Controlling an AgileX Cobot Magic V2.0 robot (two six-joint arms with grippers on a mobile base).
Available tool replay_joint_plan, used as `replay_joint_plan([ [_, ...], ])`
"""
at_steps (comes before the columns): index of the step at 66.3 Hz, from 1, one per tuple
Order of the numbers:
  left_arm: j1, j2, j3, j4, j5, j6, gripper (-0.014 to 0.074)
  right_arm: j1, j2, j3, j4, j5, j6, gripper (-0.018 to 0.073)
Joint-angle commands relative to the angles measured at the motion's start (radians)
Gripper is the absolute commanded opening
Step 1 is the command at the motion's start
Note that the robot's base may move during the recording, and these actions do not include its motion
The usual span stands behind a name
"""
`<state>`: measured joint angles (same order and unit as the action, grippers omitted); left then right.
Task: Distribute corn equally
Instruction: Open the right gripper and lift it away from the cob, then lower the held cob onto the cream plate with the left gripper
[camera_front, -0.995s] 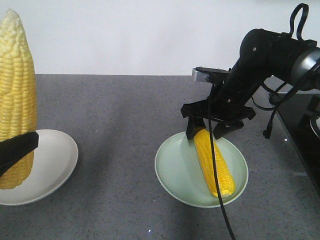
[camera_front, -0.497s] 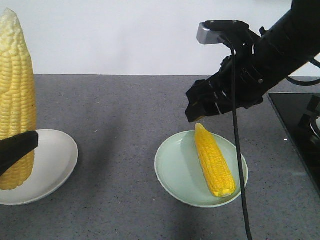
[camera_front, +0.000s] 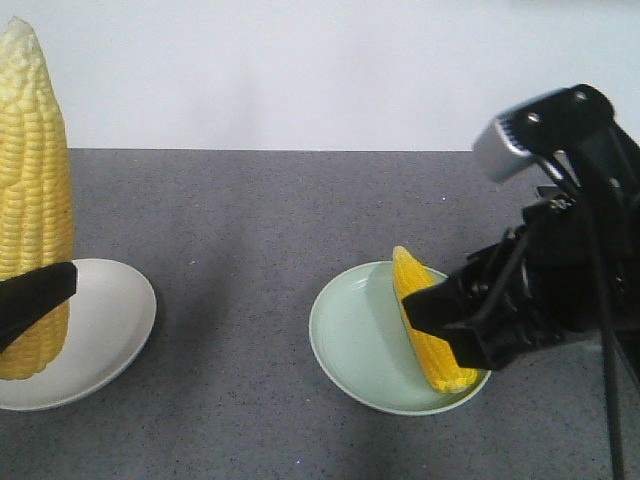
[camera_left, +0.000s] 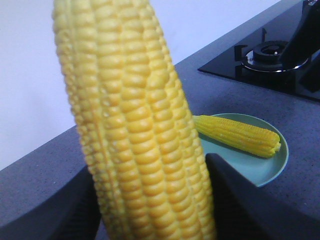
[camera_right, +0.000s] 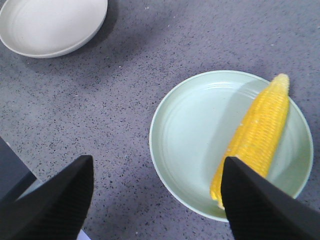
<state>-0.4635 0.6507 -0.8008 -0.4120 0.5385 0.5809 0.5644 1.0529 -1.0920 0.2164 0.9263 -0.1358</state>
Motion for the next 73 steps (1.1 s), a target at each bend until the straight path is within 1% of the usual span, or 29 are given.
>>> replay_joint_plan([
  [1, 0.003, 0.0, -0.024, -0.018, -0.063, -0.015, 0.0323, 0.001, -0.087, 0.038, 0.0, -0.099, -0.014, 0.0507],
  [9, 0.003, 0.001, -0.03, 0.002, -0.022, -0.026, 0.0323, 0.001, -0.146, 0.073, 0.0, -0.098, -0.014, 0.0507],
  [15, 0.003, 0.036, -0.063, 0.062, 0.006, -0.099, 0.0323, 0.001, -0.176, 0.082, 0.001, -0.094, -0.014, 0.0507],
  [19, 0.003, 0.074, -0.1, 0.144, 0.04, -0.173, 0.0323, 0.001, -0.188, 0.082, 0.001, -0.085, -0.014, 0.0507],
  [20, 0.003, 0.08, -0.11, 0.155, 0.044, -0.182, 0.0323, 0.001, -0.191, 0.082, 0.001, -0.083, -0.014, 0.0507],
  [21, 0.004, 0.098, -0.121, 0.191, 0.055, -0.201, 0.0323, 0.001, -0.195, 0.082, 0.001, -0.082, -0.014, 0.0507],
  [24, 0.007, 0.135, -0.155, 0.264, 0.104, -0.271, 0.0323, 0.001, -0.205, 0.082, 0.001, -0.088, -0.014, 0.0507],
  [25, 0.007, 0.149, -0.167, 0.276, 0.112, -0.282, 0.0323, 0.001, -0.207, 0.082, 0.001, -0.089, -0.014, 0.0507],
  [26, 0.008, 0.162, -0.179, 0.315, 0.128, -0.304, 0.0323, 0.001, -0.209, 0.082, 0.001, -0.089, -0.014, 0.0507],
  [28, 0.009, 0.19, -0.203, 0.365, 0.173, -0.356, 0.0323, 0.001, -0.212, 0.082, 0.001, -0.089, -0.014, 0.0507],
  [30, 0.013, 0.218, -0.227, 0.401, 0.201, -0.385, 0.0323, 0.001, -0.216, 0.082, 0.001, -0.089, -0.014, 0.0507],
  [33, 0.019, 0.257, -0.259, 0.482, 0.264, -0.443, 0.0323, 0.001, -0.218, 0.082, 0.001, -0.089, -0.014, 0.0507],
  [41, 0.043, 0.347, -0.318, 0.641, 0.356, -0.536, 0.0323, 0.001, -0.218, 0.082, 0.004, -0.089, -0.014, 0.0507],
  [47, 0.073, 0.41, -0.353, 0.718, 0.402, -0.581, 0.0323, 0.001, -0.218, 0.082, 0.004, -0.089, -0.014, 0.0507],
  [50, 0.087, 0.434, -0.366, 0.74, 0.425, -0.6, 0.0323, 0.001, -0.218, 0.082, 0.004, -0.09, -0.014, 0.0507],
  [54, 0.113, 0.472, -0.388, 0.746, 0.455, -0.607, 0.0323, 0.001, -0.218, 0.082, 0.004, -0.09, -0.014, 0.0507],
  [63, 0.175, 0.558, -0.438, 0.732, 0.51, -0.617, 0.0323, 0.001, -0.218, 0.082, 0.004, -0.09, -0.014, 0.0507],
  [73, 0.235, 0.64, -0.446, 0.704, 0.513, -0.618, 0.0323, 0.001, -0.218, 0.082, 0.004, -0.09, -0.014, 0.0507],
])
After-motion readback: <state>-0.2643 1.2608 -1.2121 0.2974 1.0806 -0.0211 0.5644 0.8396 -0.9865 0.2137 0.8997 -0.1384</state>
